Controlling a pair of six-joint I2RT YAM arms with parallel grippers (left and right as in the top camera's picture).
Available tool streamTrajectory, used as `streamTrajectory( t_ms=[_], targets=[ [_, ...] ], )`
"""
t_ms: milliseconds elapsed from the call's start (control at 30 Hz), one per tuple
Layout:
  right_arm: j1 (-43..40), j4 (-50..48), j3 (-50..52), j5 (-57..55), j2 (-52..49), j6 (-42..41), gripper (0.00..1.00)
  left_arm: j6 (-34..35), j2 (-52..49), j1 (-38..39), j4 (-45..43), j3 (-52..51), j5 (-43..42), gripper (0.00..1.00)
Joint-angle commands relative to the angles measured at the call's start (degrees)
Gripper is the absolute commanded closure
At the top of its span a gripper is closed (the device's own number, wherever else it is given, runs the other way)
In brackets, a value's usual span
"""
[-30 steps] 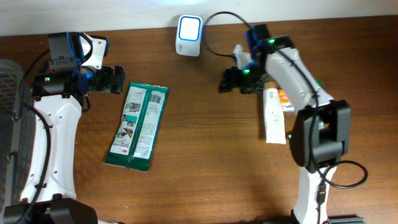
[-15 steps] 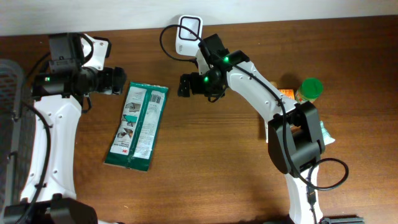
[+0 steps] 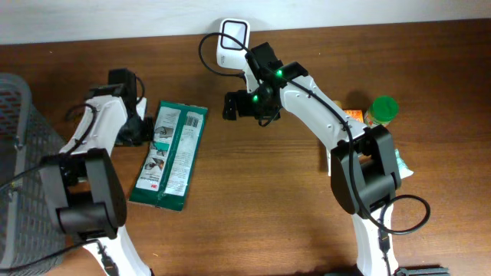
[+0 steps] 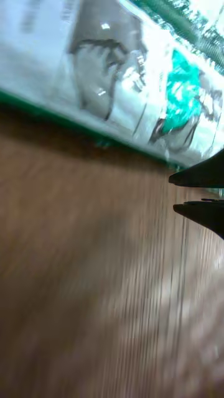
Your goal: Scan the item barcode
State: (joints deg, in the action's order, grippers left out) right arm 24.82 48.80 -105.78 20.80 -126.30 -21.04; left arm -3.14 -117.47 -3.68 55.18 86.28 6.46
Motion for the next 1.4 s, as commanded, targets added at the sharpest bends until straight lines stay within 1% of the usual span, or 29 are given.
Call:
streamTrajectory(
  t_ms=[0,67,133,167,200,233,300,333,400,467,567,600,700,767,800,833,900,967,1000,1100,1133,1200,1233,1267,1333,1367],
  targets=[
    [0.31,0.09,0.52,-0.66,-0.61,-0.26,0.02,1.01,-0.81,-0.07,-0.87,-4.59,-9.33,1.0],
    [0.31,0.52,0.52,-0.66,-0.61,-0.28,0.02,1.07,-0.81,0.79,-3.1,-7.98,-13.22,1.0],
    [0.31,0.92,0.52,-0.63,-0.61,-0.28,0.02,4.81,-0.81,3.32,-7.56,-10.97,-14.64,1.0],
    [0.31,1.42,0.52,-0.46,-0.61,-0.31,0.02,5.49,-0.81,5.6,-9.77,-12.52,-14.62,1.0],
    [0.31,1.77,0.52,-0.46,-0.61,-0.28,0.02,6.64,-0.81,6.95,-10.64,-13.03,-14.62,1.0],
    [0.31,1.97,0.52,-0.44,-0.61,-0.28,0.02,9.99,-0.81,8.61,-11.04,-13.07,-14.88,1.0],
    [0.31,2.23,0.52,0.44,-0.61,-0.5,0.01,10.91,-0.81,10.47,-11.78,-13.07,-18.8,1.0],
    [0.28,2.16,1.6,0.61,-0.61,-1.16,0.01,13.22,-0.81,11.41,-11.91,-13.07,-21.49,1.0],
    [-0.57,0.74,4.57,2.82,-0.61,-2.47,0.0,15.56,-0.81,11.41,-11.69,-13.07,-23.15,1.0],
    [-1.97,-1.6,7.78,8.02,-0.61,-2.43,0.04,15.98,-0.81,11.41,-11.67,-13.07,-25.81,1.0],
    [-1.9,-3.45,11.45,10.38,-0.61,-2.49,0.11,16.22,-0.81,11.43,-11.63,-13.11,-29.9,1.0],
    [-1.92,-4.66,13.33,11.52,-0.61,-3.69,0.12,16.63,-0.81,11.45,-11.54,-13.11,-29.83,1.0],
    [-1.97,-13.44,21.9,18.51,-0.61,-6.73,0.18,16.85,-0.81,11.45,-11.5,-13.11,-29.86,1.0],
    [-1.97,-20.63,26.21,22.38,-0.61,-8.66,0.21,16.85,-0.81,11.41,-11.54,-13.11,-29.86,1.0],
    [-1.9,-22.27,26.69,22.99,-0.61,-9.07,0.23,16.83,-0.81,11.47,-11.56,-13.11,-29.86,1.0],
    [-1.68,-23.82,26.82,22.97,-0.61,-9.97,0.26,16.85,-0.81,11.67,-11.61,-13.11,-29.88,1.0],
    [-0.31,-28.44,26.82,22.97,-0.61,-11.47,0.35,16.85,-0.81,11.93,-11.65,-13.11,-30.36,1.0],
    [1.49,-33.77,26.82,22.95,-0.61,-12.48,0.49,16.83,-0.83,11.93,-11.65,-13.11,-30.93,1.0],
    [1.57,-36.04,26.82,22.97,-0.61,-12.48,0.54,16.83,-0.81,11.93,-11.65,-13.11,-30.93,1.0],
    [1.07,-36.63,26.82,22.95,-0.61,-12.17,0.64,16.81,-0.81,11.93,-11.69,-13.11,-30.88,1.0],
    [1.05,-36.61,26.82,22.97,-0.61,-10.95,0.75,16.76,-0.81,11.93,-11.93,-13.11,-30.67,1.0],
    [0.94,-36.39,26.82,23.04,-0.59,-10.23,0.92,14.99,-0.81,11.69,-12.33,-12.98,-30.6,1.0],
    [0.79,-36.15,26.8,24.04,-0.42,-8.22,0.96,13.92,-0.79,11.19,-12.02,-12.2,-30.67,1.0],
    [0.55,-35.36,26.8,24.57,0.04,-6.49,0.96,13.7,-0.68,10.56,-11.19,-11.19,-30.62,1.0],
    [-0.44,-32.59,26.77,23.98,3.19,-0.9,0.96,10.67,0.52,8.24,-7.43,-6.91,-30.53,1.0],
    [-0.94,-30.84,26.71,23.41,5.49,2.14,0.96,9.81,1.99,7.28,-5.7,-4.31,-28.98,1.0]
  ],
)
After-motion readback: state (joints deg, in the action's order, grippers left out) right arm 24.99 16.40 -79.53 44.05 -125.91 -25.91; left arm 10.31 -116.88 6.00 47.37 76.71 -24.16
